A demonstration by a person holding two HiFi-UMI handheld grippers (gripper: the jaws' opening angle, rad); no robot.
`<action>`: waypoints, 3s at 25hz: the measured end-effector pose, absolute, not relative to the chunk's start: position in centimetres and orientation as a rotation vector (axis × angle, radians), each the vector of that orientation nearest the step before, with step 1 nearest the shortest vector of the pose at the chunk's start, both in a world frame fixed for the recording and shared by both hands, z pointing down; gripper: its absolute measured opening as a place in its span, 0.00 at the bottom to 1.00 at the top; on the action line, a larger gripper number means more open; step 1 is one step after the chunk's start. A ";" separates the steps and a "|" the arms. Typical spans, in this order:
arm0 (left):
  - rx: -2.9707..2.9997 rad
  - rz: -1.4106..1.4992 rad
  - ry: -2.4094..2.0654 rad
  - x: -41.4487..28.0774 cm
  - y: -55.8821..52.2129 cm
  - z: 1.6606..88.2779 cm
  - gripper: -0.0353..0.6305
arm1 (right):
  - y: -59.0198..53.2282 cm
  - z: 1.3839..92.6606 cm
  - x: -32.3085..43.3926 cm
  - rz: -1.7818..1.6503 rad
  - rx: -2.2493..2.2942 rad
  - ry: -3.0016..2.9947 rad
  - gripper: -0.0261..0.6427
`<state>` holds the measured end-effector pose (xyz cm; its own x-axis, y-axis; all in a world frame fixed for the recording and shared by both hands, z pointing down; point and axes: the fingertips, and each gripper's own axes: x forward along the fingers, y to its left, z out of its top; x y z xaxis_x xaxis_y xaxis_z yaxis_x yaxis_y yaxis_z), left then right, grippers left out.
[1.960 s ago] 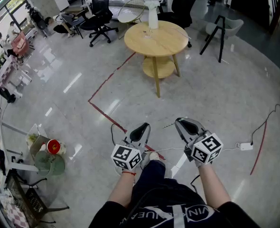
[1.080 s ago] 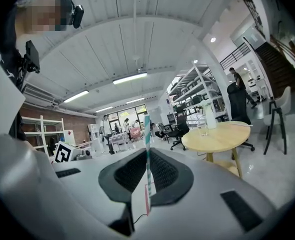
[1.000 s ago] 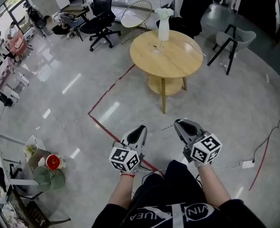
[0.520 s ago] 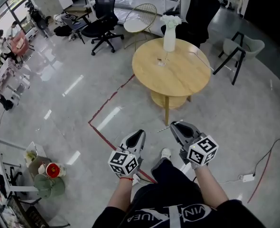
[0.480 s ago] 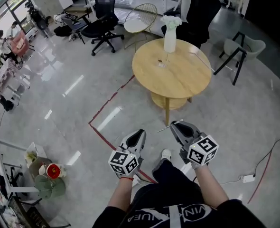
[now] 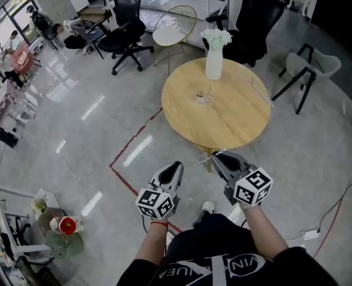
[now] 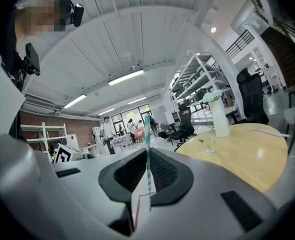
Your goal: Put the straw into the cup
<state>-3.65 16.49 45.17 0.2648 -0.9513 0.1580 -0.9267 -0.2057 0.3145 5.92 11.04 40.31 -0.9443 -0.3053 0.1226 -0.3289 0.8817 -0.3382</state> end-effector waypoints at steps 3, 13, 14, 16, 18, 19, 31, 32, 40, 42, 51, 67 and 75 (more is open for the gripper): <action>2.194 -0.104 -1.718 -4.3 14.1 45.5 0.11 | 8.6 40.5 5.1 0.544 0.487 -2.985 0.07; 2.187 -0.100 -1.709 -5.1 9.1 46.4 0.11 | 4.0 40.9 3.5 0.549 0.451 -2.984 0.07; 2.185 -0.095 -1.707 -5.1 8.9 46.4 0.11 | 3.8 41.0 3.5 0.555 0.449 -2.982 0.07; 2.182 -0.088 -1.704 -5.2 8.5 46.4 0.11 | 3.4 41.1 3.6 0.567 0.452 -2.982 0.07; 2.184 -0.083 -1.702 -5.3 7.9 46.4 0.11 | 2.8 41.1 3.7 0.578 0.462 -2.985 0.07; 2.187 -0.080 -1.699 -5.4 7.6 46.4 0.11 | 2.5 41.1 3.7 0.582 0.468 -2.987 0.07; 2.229 -0.057 -1.596 -6.5 0.4 47.9 0.11 | -3.7 42.1 2.2 0.620 0.554 -2.978 0.07; 2.236 -0.054 -1.585 -6.9 -0.4 47.9 0.11 | -4.4 42.0 1.8 0.621 0.566 -2.977 0.07; 2.260 -0.041 -1.519 -10.9 -7.6 48.1 0.11 | -11.2 41.4 -1.7 0.649 0.649 -2.987 0.07; 2.268 -0.031 -1.492 -11.6 -9.1 48.3 0.11 | -12.6 41.4 -2.5 0.663 0.676 -2.985 0.07; 2.299 -0.001 -1.371 -13.8 -14.6 49.5 0.11 | -18.0 40.6 -4.3 0.756 0.820 -3.011 0.07; 2.378 0.115 -1.137 -14.8 -20.4 52.7 0.11 | -23.8 40.9 -3.4 0.862 1.177 -2.988 0.07; 2.353 0.119 -1.126 -14.0 -21.4 54.2 0.11 | -24.6 43.2 -2.5 0.861 1.203 -2.914 0.07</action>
<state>-14.02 -21.36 54.18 0.6497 -0.7007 0.2950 -0.7470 -0.5161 0.4192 -2.50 -24.61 43.25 -0.7219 -0.6872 0.0809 -0.6208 0.5915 -0.5145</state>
